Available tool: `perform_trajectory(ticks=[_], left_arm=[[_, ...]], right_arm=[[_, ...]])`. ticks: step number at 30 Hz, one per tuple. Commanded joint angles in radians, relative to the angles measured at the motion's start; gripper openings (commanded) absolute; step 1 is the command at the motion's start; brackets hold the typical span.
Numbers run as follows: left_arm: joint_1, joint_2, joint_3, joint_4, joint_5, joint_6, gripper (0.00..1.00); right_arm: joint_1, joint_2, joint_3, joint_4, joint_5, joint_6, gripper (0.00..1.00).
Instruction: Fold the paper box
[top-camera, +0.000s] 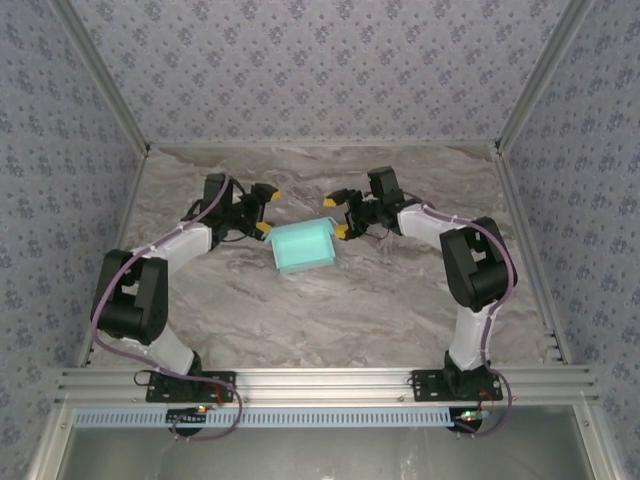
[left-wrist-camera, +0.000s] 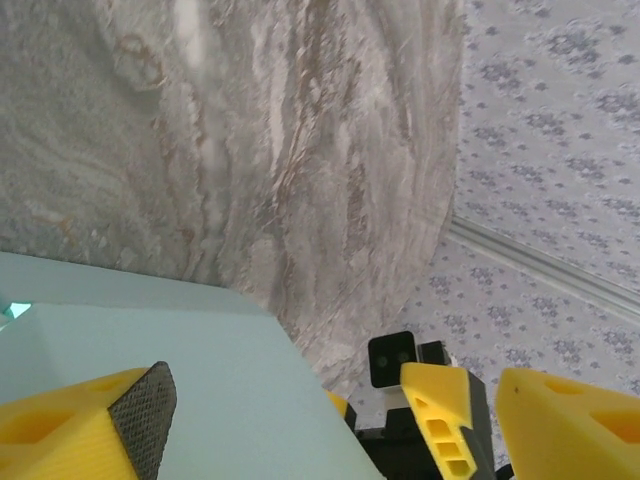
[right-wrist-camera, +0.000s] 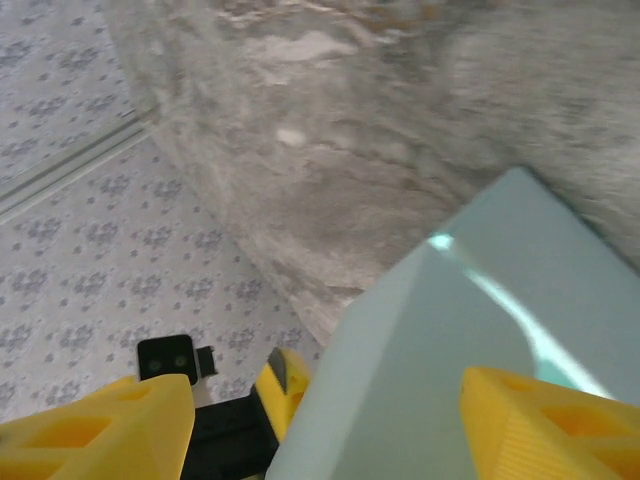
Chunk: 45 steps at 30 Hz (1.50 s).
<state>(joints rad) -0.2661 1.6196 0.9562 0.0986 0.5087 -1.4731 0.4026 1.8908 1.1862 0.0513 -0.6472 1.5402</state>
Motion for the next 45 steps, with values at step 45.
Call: perform_trajectory(ticks=[45], left_arm=[[0.061, -0.168, -0.099, -0.140, -0.010, 0.005, 0.89]], right_arm=[[0.055, -0.108, -0.068, -0.040, 0.080, 0.009, 0.71]])
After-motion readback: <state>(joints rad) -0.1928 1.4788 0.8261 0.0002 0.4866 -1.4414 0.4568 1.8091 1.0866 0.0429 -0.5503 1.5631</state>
